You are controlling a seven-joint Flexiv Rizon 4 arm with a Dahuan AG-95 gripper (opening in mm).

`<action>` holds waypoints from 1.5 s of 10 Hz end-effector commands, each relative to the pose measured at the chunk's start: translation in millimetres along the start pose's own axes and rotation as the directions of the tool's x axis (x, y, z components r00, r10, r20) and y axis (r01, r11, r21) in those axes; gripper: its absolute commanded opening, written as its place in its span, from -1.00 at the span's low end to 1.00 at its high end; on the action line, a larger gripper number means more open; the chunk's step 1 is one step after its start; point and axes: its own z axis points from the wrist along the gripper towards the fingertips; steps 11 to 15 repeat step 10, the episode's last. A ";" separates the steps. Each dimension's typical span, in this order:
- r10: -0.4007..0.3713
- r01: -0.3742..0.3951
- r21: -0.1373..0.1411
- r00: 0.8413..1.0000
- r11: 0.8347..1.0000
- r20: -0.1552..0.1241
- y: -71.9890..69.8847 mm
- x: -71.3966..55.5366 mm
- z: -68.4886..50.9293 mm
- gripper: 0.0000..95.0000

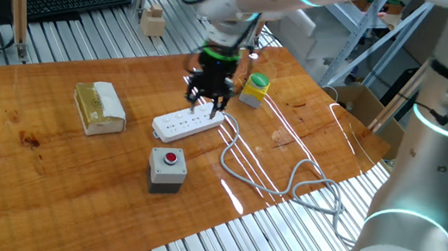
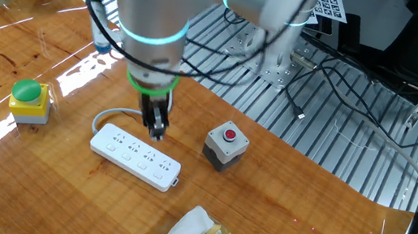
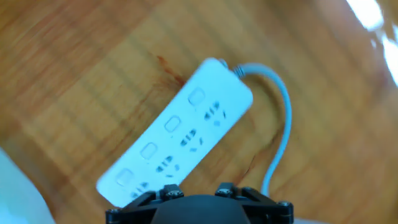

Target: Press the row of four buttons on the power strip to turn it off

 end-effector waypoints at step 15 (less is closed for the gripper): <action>-0.568 0.576 -0.041 0.813 0.816 0.130 -60.5 -27.1 -5.2 -1.00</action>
